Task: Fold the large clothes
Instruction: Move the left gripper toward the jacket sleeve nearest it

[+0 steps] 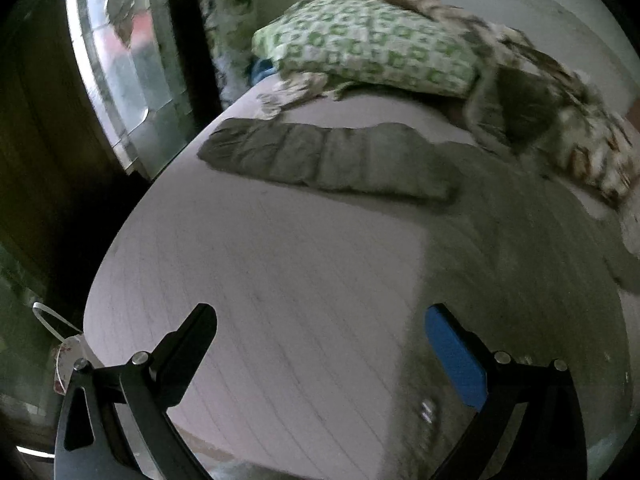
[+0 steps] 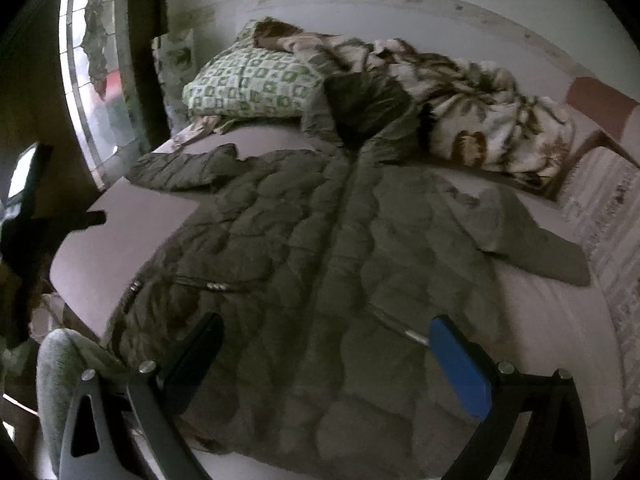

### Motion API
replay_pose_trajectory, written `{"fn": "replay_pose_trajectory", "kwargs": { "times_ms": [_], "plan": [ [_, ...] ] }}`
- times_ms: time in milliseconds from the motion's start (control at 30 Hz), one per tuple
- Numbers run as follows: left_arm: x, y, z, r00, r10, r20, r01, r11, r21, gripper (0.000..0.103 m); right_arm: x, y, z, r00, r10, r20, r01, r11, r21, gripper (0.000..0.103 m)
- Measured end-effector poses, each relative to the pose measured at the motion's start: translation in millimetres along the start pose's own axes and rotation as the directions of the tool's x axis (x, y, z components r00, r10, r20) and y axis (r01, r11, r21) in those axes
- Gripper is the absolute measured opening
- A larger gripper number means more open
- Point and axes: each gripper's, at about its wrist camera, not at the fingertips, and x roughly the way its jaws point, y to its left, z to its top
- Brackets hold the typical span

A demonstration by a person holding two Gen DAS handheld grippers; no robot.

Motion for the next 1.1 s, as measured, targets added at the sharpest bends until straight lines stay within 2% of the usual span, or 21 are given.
{"fn": "replay_pose_trajectory", "kwargs": {
  "times_ms": [133, 267, 467, 600, 667, 833, 1000, 1100],
  "plan": [
    [25, 21, 21, 0.999, 0.033, -0.036, -0.034, 0.998, -0.043, 0.103, 23, 12, 20, 1.000, 0.021, -0.005, -0.021, 1.000, -0.016, 0.103],
    [47, 24, 33, 0.997, 0.056, -0.055, -0.057, 0.998, -0.024, 0.103, 51, 24, 38, 0.999, 0.036, -0.020, -0.036, 0.999, -0.026, 0.103],
    [73, 29, 39, 0.984, 0.171, -0.053, -0.172, 0.985, -0.022, 0.103, 89, 37, 60, 0.996, 0.071, -0.061, -0.073, 0.997, -0.035, 0.103],
    [91, 28, 38, 0.983, 0.157, -0.093, -0.152, 0.987, 0.058, 0.103, 107, 50, 70, 0.993, 0.084, -0.078, -0.089, 0.994, -0.067, 0.103],
    [97, 33, 41, 0.984, 0.150, -0.098, -0.144, 0.987, 0.064, 0.103, 116, 57, 77, 0.993, 0.087, -0.083, -0.094, 0.992, -0.087, 0.103],
    [115, 53, 58, 0.980, 0.170, -0.106, -0.170, 0.985, 0.017, 0.103, 142, 72, 93, 0.987, 0.121, -0.110, -0.131, 0.987, -0.089, 0.103],
    [141, 70, 80, 0.983, 0.123, -0.138, -0.133, 0.989, -0.063, 0.103, 167, 86, 110, 0.986, 0.120, -0.112, -0.132, 0.985, -0.110, 0.103],
    [155, 78, 98, 0.982, 0.119, -0.144, -0.134, 0.986, -0.096, 0.103, 178, 93, 118, 0.985, 0.134, -0.112, -0.147, 0.983, -0.110, 0.103]
  ]
}}
